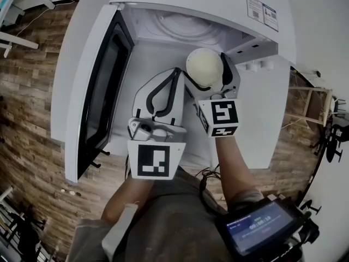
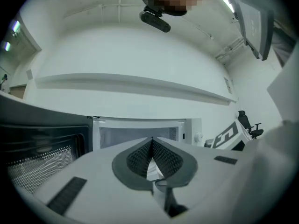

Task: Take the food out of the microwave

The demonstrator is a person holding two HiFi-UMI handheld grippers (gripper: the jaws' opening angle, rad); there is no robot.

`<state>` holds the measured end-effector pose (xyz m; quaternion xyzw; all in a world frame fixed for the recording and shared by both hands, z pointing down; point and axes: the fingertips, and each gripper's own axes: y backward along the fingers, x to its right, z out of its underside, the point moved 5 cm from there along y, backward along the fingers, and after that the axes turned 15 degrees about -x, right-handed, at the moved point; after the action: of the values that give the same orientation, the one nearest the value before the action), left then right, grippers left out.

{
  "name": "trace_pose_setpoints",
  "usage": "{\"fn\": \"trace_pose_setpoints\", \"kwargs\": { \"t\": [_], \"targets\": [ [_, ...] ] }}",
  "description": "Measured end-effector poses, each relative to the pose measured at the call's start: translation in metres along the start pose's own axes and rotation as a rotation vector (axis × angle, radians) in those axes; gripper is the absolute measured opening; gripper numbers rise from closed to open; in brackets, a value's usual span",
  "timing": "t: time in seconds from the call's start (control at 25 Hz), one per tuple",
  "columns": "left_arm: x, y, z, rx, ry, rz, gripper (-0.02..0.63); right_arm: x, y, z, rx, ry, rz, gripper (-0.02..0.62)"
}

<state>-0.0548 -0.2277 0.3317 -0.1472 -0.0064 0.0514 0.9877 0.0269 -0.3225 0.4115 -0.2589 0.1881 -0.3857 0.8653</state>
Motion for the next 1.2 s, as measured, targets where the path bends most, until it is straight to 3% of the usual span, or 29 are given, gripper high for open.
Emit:
{"fn": "trace_pose_setpoints", "kwargs": {
  "t": [0.48,1.2],
  "targets": [
    [0.04,0.018,0.01,-0.024,-0.03,0.033,0.006,-0.008,0.028,0.092,-0.116,-0.029,-0.003,0.534],
    [0.039,0.016,0.005,-0.033,-0.038,0.022,0.006,-0.016,0.018,0.113,-0.188,-0.038,-0.084,0.534]
  ]
}}
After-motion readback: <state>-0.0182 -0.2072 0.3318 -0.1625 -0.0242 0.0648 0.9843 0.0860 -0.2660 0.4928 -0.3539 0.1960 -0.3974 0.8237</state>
